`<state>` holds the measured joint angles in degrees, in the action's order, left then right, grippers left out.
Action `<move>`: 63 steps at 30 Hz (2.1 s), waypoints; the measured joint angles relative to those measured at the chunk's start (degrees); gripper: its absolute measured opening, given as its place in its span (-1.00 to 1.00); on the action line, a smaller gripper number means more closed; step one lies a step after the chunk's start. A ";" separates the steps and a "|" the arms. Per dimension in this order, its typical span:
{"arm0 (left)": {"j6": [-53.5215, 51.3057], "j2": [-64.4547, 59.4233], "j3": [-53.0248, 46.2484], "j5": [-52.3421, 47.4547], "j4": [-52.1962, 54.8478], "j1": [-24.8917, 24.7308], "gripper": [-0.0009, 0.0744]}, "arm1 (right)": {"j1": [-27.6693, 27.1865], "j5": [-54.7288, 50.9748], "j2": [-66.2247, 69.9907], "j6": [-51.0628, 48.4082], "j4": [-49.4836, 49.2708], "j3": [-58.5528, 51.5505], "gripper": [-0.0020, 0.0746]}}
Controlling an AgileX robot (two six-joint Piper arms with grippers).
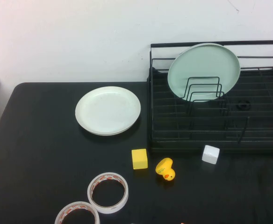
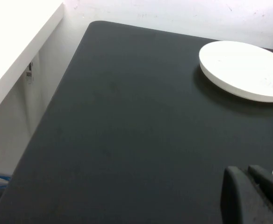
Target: Place plate on rack
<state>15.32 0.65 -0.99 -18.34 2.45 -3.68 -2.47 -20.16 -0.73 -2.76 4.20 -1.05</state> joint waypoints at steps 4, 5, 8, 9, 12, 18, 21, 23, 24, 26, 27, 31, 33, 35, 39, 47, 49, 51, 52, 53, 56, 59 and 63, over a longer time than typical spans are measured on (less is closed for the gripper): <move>0.00 0.00 0.00 0.00 0.00 0.00 -0.98 | 0.00 0.00 0.00 0.00 0.00 0.00 -0.92; 0.00 0.00 0.00 0.00 0.00 0.00 -0.98 | 0.00 0.00 0.00 0.00 0.00 0.00 -0.92; 0.00 0.00 0.00 0.00 0.00 0.00 -0.98 | 0.00 0.00 0.00 0.00 0.00 0.00 -0.92; 0.00 0.00 0.00 0.00 0.00 0.00 -0.98 | 0.00 0.00 0.00 0.00 0.00 0.00 -0.92; 0.00 0.00 0.00 0.00 0.00 0.00 -0.98 | 0.00 0.00 0.00 0.00 0.00 0.00 -0.92; 0.00 0.00 0.00 0.00 0.00 0.00 -0.98 | 0.00 0.00 0.00 0.00 0.00 0.00 -0.92; 0.00 0.00 0.00 0.00 0.00 0.00 -0.98 | 0.00 0.00 0.00 0.00 0.00 0.00 -0.92; 0.00 0.00 0.00 0.00 0.00 0.00 -0.98 | 0.00 0.00 0.00 0.00 0.00 0.00 -0.92; 0.00 0.00 0.00 0.00 0.00 0.00 -0.98 | 0.00 0.00 0.00 0.00 0.00 0.00 -0.92; 0.00 0.00 0.00 0.00 0.00 0.00 -0.98 | 0.00 0.00 0.00 0.00 0.00 0.00 -0.92; 0.00 0.00 0.00 0.00 0.00 0.00 -0.98 | 0.00 0.00 0.00 0.00 0.00 0.00 -0.92; 0.00 0.00 0.00 0.00 0.12 0.00 -0.98 | 0.00 0.00 0.00 0.00 0.00 0.00 -0.92; 0.00 0.00 0.00 0.00 0.10 0.00 -0.98 | 0.00 0.00 0.00 0.00 0.00 0.00 -0.92; 0.00 0.00 0.00 0.00 0.10 0.00 -0.98 | 0.00 0.00 0.00 0.00 0.00 0.00 -0.92; 0.00 0.00 0.00 0.00 0.20 0.00 -0.98 | 0.00 0.00 0.00 1.33 -0.67 0.00 -0.92; 2.36 0.00 -0.14 7.46 -13.59 0.00 -0.98 | 0.00 -0.08 0.00 3.08 -14.73 0.00 -0.92; 5.00 0.00 -0.14 10.78 -21.95 0.00 -0.98 | 0.00 -0.43 0.00 3.08 -20.50 0.00 -0.92; 8.22 0.00 -0.14 14.10 -30.66 0.00 -0.98 | 0.00 -0.56 0.00 3.17 -28.37 -0.14 -0.92; 9.94 0.00 -0.14 16.09 -35.84 0.00 -0.98 | 0.00 -0.56 0.00 3.17 -32.00 -0.24 -0.92; 11.00 0.00 -0.14 18.02 -40.78 0.00 -0.98 | 0.00 -0.70 0.00 3.20 -36.68 -0.39 -0.92; 12.34 0.00 -0.14 22.29 -50.76 0.00 -0.98 | 0.00 -0.94 0.00 3.20 -48.00 -0.50 -0.92; 12.34 0.00 -0.14 23.36 -54.86 0.00 -0.98 | 0.00 -0.94 0.00 3.20 -52.29 -0.50 -0.92; 12.52 0.09 -0.14 22.27 -57.13 0.00 -0.98 | 0.00 -0.94 0.00 3.20 -53.67 -0.50 -0.92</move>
<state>27.83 0.74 -1.13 3.93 -54.68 -3.68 -2.47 -21.10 -0.73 0.44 -49.47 -1.56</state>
